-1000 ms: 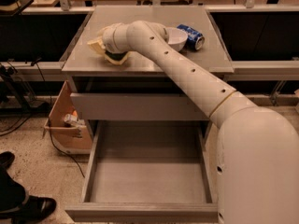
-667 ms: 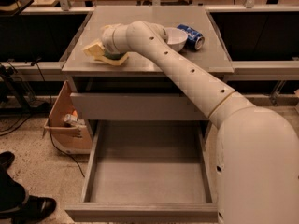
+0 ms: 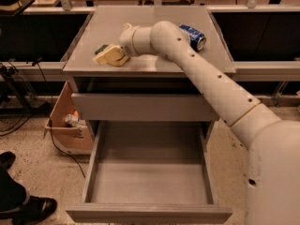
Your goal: Pick sponge from middle drawer and place on counter
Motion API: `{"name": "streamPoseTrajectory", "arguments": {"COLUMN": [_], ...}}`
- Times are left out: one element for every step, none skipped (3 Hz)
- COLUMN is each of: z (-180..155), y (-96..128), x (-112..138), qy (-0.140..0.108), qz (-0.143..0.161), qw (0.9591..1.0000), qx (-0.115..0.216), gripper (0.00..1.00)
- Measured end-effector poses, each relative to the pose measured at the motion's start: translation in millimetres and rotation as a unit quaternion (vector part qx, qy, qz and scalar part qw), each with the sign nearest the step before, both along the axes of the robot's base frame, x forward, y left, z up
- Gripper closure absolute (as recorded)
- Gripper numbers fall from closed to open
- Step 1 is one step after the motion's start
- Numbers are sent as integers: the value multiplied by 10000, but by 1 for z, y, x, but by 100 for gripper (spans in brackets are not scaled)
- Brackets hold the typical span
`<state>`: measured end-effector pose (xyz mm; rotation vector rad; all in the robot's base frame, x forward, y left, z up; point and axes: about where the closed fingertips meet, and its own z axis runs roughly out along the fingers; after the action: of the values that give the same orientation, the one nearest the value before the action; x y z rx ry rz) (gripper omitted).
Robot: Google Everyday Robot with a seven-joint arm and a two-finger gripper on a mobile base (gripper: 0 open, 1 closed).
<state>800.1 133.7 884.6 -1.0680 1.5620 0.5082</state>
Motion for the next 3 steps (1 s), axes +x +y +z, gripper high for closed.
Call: {"name": "streamPoseTrajectory", "arguments": {"z": [16,49,77], "y": [-61,-134,-203], "x": [-12,-24,-36], "qy": [-102,-399,-635], "qz": [-197,-506,-946], "qw": [9997,9979,9932], "qx": [37,57,232], "gripper": [0,0,0]}}
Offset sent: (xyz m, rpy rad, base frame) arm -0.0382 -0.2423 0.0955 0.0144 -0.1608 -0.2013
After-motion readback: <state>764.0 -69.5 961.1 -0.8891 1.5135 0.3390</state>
